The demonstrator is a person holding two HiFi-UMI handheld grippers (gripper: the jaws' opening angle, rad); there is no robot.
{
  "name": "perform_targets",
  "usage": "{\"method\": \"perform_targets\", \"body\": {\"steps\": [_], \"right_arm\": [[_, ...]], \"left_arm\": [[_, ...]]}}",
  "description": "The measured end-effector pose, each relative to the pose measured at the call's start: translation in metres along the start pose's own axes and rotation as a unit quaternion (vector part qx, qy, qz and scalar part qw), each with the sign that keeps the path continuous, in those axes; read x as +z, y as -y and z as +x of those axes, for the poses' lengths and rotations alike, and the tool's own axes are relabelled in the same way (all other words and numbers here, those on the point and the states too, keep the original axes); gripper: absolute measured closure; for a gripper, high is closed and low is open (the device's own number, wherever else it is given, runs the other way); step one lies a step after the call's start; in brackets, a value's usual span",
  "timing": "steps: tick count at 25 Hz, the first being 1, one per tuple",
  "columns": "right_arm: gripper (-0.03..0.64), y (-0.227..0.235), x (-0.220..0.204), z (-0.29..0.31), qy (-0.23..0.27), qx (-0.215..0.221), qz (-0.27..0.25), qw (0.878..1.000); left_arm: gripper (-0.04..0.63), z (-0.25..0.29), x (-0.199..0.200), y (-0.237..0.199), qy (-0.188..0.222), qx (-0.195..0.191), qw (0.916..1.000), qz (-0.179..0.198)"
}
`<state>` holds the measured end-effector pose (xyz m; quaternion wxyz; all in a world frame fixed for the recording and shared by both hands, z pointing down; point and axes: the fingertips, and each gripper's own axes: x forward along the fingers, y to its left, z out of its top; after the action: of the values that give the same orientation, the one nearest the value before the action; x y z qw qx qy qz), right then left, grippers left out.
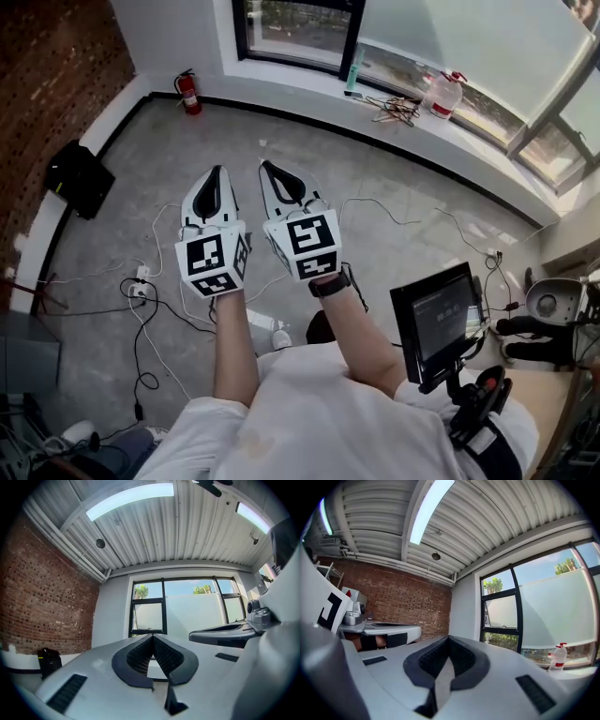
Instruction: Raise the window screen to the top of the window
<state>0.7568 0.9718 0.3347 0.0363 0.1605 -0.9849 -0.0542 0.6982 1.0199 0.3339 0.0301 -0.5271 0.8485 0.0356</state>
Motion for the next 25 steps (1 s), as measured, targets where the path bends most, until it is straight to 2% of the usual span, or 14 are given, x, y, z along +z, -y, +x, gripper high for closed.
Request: {"method": "perform_targets", "body": {"steps": [4, 8, 14, 18, 25], "right_arm": [[0.618, 0.018, -0.021, 0.042, -0.010, 0.011, 0.011, 1.000], [0.618, 0.055, -0.026, 0.097, -0.001, 0.024, 0.024, 0.999], [0.618, 0.129, -0.006, 0.179, 0.033, 0.049, 0.030, 0.998], [0.618, 0.179, -0.007, 0.217, 0.032, 0.069, 0.042, 0.996], [0.618, 0.207, -0.042, 0.275, 0.007, 0.111, 0.095, 0.989]], "left_arm": [[0.601, 0.034, -0.024, -0.018, -0.013, 0.015, 0.9998, -0.003], [0.601, 0.095, -0.038, -0.033, -0.026, 0.030, 0.9992, 0.011], [0.601, 0.195, -0.031, -0.036, -0.021, 0.050, 0.9977, 0.041], [0.601, 0.252, -0.029, -0.026, -0.021, 0.067, 0.9963, 0.049], [0.601, 0.309, -0.055, -0.044, -0.052, 0.096, 0.9927, 0.052]]}}
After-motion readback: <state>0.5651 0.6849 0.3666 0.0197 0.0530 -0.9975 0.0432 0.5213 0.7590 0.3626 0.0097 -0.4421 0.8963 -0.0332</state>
